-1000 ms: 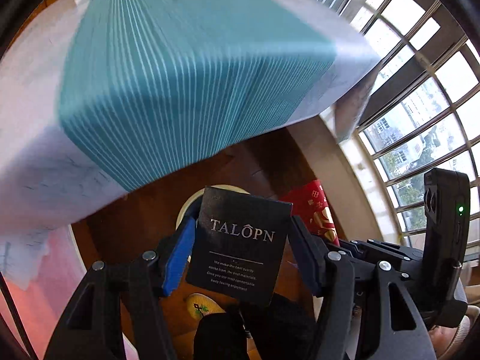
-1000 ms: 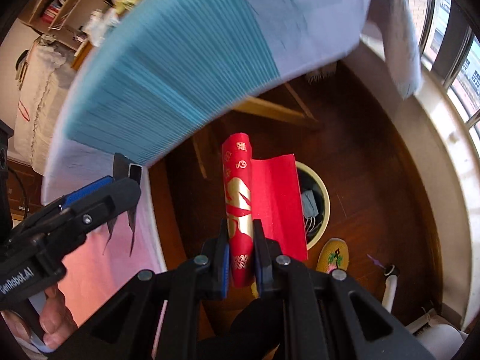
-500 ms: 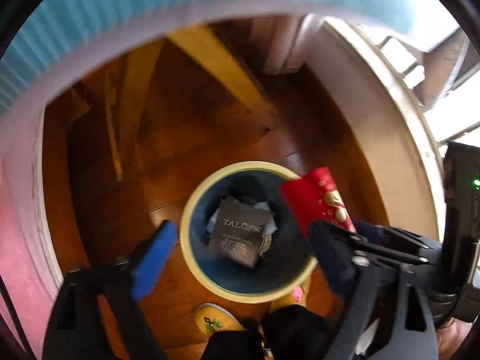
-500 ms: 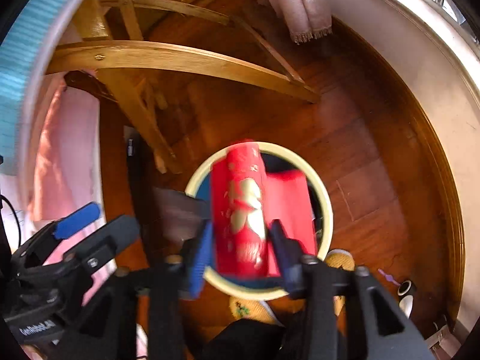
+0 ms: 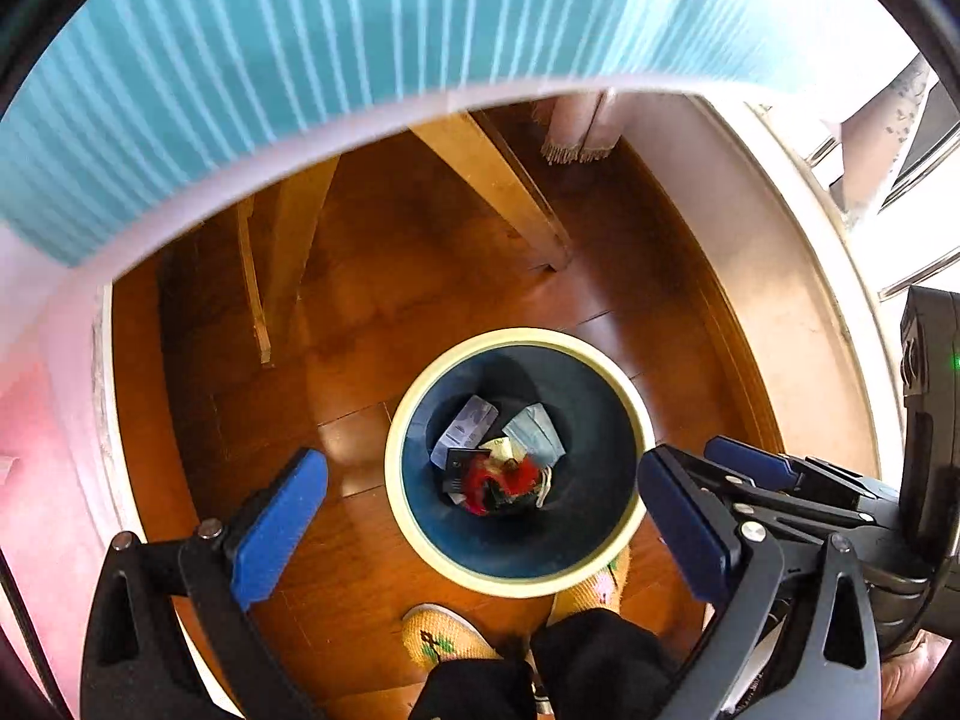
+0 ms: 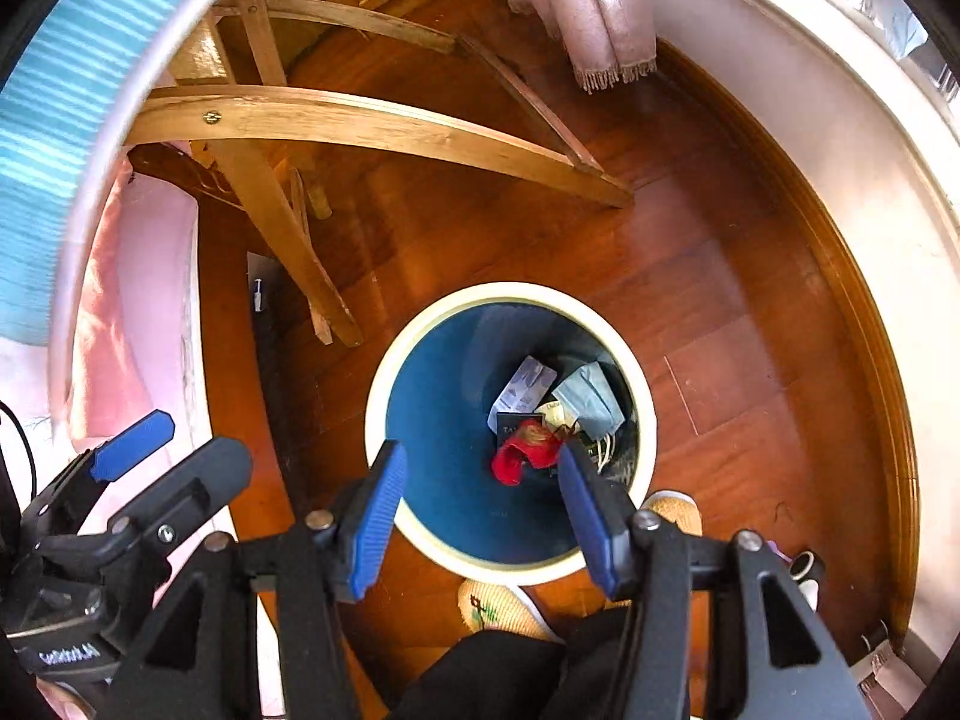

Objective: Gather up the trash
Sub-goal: 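Raise both tools back toward the table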

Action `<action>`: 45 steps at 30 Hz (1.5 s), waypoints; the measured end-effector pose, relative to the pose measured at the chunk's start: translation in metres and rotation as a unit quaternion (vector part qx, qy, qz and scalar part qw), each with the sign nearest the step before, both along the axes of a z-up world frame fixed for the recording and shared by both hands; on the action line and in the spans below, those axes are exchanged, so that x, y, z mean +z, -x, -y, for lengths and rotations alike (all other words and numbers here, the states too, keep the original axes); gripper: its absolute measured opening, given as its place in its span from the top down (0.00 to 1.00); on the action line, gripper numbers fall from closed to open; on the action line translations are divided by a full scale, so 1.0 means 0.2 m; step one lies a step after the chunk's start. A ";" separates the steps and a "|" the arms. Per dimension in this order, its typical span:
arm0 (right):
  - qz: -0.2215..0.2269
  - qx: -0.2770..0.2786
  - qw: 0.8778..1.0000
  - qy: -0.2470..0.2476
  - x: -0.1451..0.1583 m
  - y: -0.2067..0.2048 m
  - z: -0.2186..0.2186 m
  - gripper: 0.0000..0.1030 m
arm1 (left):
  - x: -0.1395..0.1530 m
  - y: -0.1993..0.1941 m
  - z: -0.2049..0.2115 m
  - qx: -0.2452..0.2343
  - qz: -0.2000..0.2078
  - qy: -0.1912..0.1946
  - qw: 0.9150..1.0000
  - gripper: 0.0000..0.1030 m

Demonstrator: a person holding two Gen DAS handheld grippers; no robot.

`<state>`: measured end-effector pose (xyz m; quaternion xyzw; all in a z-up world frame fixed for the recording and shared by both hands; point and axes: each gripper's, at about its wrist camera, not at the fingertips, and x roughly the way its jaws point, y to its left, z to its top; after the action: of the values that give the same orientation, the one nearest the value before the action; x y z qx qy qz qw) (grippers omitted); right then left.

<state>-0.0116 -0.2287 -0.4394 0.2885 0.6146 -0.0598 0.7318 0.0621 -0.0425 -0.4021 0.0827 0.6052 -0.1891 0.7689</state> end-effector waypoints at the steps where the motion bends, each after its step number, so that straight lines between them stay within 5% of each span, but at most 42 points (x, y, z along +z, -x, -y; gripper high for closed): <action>1: 0.000 0.000 1.000 0.001 0.04 0.00 0.00 0.48 | 0.03 0.01 0.00 0.001 -0.001 0.001 1.000 0.01; 6: 0.000 0.000 1.000 0.007 0.28 0.03 -0.02 0.48 | 0.27 0.06 -0.08 0.012 -0.025 0.017 0.999 0.01; 12: 0.021 0.000 1.000 0.009 0.74 0.05 -0.05 0.48 | 0.76 0.08 -0.21 0.015 -0.005 0.029 0.999 0.01; 23: 0.132 0.024 0.989 0.066 1.66 -0.07 -0.13 0.48 | 1.76 -0.07 -0.34 0.019 0.152 0.066 0.986 0.01; 29: 0.200 0.024 0.975 0.098 2.03 -0.26 -0.07 0.48 | 2.09 -0.18 -0.24 -0.011 0.234 0.079 0.969 0.01; 37: 0.244 0.051 0.959 0.138 2.25 -0.58 0.12 0.48 | 2.22 -0.47 0.01 0.020 0.249 0.074 0.965 0.01; 45: 0.219 0.123 0.959 0.131 2.11 -1.10 0.49 0.48 | 2.02 -1.04 0.42 0.104 0.151 0.071 0.981 0.01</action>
<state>0.2089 -0.3263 -0.0181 0.1182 0.4569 0.0149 0.8815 0.2692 -0.1255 0.0014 -0.0078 0.4726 -0.1358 0.8707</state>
